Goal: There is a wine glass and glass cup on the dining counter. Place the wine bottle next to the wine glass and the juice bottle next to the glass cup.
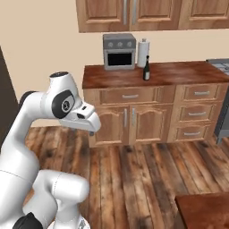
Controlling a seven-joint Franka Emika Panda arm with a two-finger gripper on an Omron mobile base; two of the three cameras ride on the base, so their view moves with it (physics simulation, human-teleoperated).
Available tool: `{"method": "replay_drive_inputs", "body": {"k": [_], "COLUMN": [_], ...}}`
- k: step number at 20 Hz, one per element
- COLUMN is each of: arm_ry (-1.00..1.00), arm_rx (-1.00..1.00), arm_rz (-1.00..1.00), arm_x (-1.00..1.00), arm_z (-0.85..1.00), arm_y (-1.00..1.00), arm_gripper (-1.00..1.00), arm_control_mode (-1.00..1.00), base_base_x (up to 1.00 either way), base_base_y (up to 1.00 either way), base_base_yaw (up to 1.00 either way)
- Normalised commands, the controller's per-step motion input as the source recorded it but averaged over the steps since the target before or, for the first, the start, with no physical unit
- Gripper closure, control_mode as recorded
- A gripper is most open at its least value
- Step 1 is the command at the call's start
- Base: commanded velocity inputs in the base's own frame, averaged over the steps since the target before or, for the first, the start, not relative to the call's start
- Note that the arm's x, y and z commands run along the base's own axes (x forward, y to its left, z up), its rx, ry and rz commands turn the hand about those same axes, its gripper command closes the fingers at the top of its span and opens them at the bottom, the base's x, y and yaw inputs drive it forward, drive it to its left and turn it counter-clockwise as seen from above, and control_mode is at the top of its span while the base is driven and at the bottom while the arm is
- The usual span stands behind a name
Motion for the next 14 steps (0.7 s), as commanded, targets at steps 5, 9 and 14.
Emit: {"method": "replay_drive_inputs", "body": {"k": [5,9,14], "arm_ry": [0.0,0.0,0.0], "arm_rx": [0.0,0.0,0.0], "arm_rz": [0.0,0.0,0.0], "arm_x": [0.0,0.0,0.0], "arm_z": [0.0,0.0,0.0], "arm_y": [0.0,0.0,0.0], "arm_gripper": [-1.0,-1.0,-1.0], "arm_control_mode": [1.0,1.0,1.0], "base_base_x": [0.72,0.94,0.94], "base_base_y": [0.0,-0.04,-0.04], "base_base_yaw": [-0.3,0.0,0.09]}}
